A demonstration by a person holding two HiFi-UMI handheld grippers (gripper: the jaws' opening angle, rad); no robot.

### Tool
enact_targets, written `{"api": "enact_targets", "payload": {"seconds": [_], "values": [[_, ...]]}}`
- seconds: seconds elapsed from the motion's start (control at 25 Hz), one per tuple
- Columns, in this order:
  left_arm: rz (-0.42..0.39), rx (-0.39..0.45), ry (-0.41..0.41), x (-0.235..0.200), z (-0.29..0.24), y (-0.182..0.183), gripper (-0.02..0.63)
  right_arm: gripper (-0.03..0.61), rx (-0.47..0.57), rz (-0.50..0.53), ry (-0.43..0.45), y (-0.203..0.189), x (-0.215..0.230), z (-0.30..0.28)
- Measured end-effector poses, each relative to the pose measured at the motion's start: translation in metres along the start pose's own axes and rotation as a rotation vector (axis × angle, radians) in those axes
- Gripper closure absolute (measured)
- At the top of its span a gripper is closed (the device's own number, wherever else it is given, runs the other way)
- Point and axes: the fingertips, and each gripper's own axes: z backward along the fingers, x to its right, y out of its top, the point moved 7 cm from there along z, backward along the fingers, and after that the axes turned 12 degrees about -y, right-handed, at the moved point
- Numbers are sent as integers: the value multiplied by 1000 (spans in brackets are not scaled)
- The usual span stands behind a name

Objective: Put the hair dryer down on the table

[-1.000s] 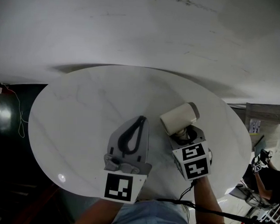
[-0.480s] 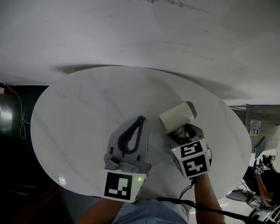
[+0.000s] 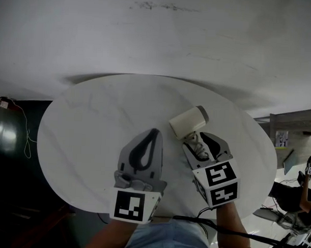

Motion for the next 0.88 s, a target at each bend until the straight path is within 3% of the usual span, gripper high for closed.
{"api": "enact_targets", "payload": {"seconds": [0.12,0.24,0.36,0.68,0.88], "values": [[-35,31,-9,16,11,8,597,382,144,-48,5,9,1,30],[-53,71,-20,38,23,18,597,469,284,-83,9,14,-1,65],[-78,102,-33,65,37,28,597,554,430,-54,-10,18,-5,103],[-142,210,-58,129,73,70,597,568,731,-85,-66,21,-13,197],[-192,271,-59,156,95,87,597,568,808,-66,-83,15,-18,235]]}}
